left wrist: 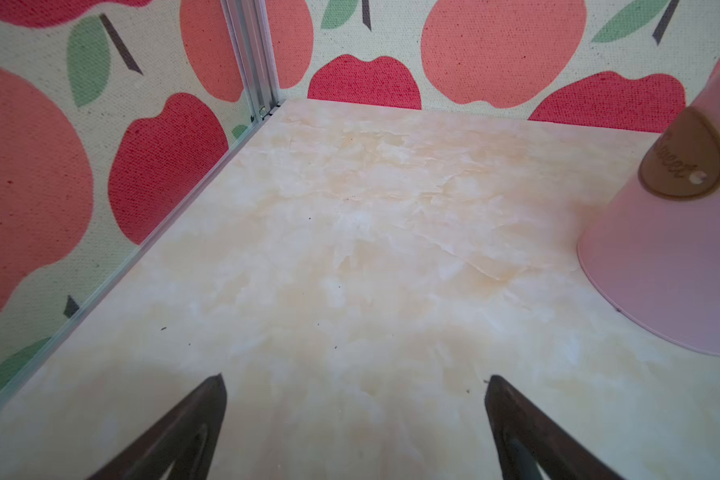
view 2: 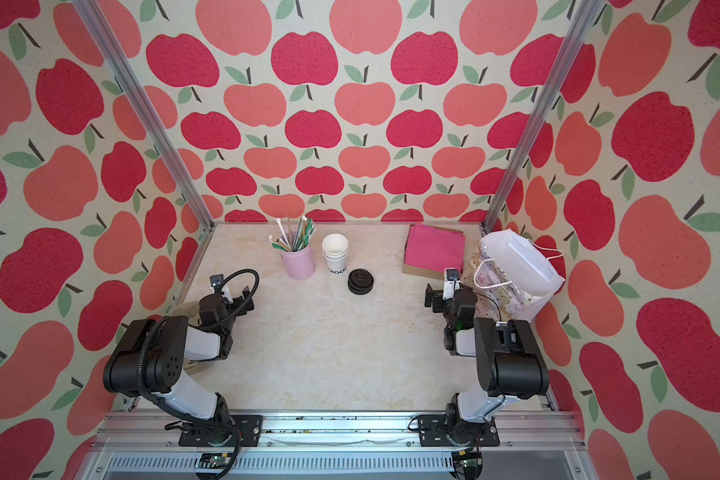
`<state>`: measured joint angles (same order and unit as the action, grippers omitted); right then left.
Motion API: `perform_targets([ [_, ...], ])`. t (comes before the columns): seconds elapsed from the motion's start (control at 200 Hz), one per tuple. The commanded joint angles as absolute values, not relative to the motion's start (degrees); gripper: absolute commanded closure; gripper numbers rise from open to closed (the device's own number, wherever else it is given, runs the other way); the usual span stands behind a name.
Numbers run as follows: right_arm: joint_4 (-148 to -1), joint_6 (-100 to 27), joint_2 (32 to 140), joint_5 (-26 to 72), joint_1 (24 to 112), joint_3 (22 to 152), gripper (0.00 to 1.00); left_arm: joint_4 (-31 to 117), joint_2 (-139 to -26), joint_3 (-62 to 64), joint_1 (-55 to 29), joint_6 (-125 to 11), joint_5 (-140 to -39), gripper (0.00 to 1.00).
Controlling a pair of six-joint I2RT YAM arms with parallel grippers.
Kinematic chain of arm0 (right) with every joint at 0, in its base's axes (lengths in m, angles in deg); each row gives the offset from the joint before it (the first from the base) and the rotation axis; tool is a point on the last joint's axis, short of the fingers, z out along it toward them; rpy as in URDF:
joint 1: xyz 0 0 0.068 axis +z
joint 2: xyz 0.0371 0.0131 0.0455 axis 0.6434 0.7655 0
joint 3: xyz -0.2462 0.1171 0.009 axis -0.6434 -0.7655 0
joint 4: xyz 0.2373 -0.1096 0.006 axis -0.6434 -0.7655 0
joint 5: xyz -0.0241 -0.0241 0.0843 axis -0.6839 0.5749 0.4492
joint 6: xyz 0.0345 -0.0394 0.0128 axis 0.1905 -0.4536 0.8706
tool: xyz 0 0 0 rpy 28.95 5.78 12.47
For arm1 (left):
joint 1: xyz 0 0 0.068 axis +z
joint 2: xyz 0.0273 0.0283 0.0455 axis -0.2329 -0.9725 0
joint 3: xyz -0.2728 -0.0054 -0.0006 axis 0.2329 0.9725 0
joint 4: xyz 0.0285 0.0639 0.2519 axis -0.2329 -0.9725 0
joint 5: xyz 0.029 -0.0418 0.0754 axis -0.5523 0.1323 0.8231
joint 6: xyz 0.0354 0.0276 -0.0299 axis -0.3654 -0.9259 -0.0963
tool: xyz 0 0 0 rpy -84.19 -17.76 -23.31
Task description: Pack the takeout coffee
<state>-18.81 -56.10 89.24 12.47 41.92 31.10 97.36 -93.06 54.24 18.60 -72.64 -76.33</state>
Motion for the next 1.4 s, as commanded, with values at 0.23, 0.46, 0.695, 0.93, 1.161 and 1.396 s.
perform_targets([
  [0.23,-19.8,-57.2,88.7,12.6,42.4,31.7,0.01,96.5,-92.3,52.7,18.8,-71.4,-75.2,0.01],
  [0.46,-19.9,-57.1,88.8,12.7,42.3,31.6,0.01,96.3,-92.4,52.7,18.8,-71.4,-75.0,0.01],
  [0.695,-19.8,-57.1,88.8,12.7,42.3,31.7,0.01,95.8,-92.4,52.4,18.7,-71.3,-74.7,0.01],
  [0.93,-19.8,-57.1,88.8,12.7,42.3,31.6,0.01,95.6,-92.5,52.3,18.6,-71.4,-74.6,0.01],
  [1.161,-19.9,-57.0,88.8,12.4,42.3,31.7,0.01,95.6,-92.4,52.4,18.7,-71.4,-74.6,0.01],
  [1.396,-19.8,-57.1,88.8,11.9,42.4,31.7,0.01,95.7,-92.4,52.4,18.6,-71.4,-74.5,0.01],
])
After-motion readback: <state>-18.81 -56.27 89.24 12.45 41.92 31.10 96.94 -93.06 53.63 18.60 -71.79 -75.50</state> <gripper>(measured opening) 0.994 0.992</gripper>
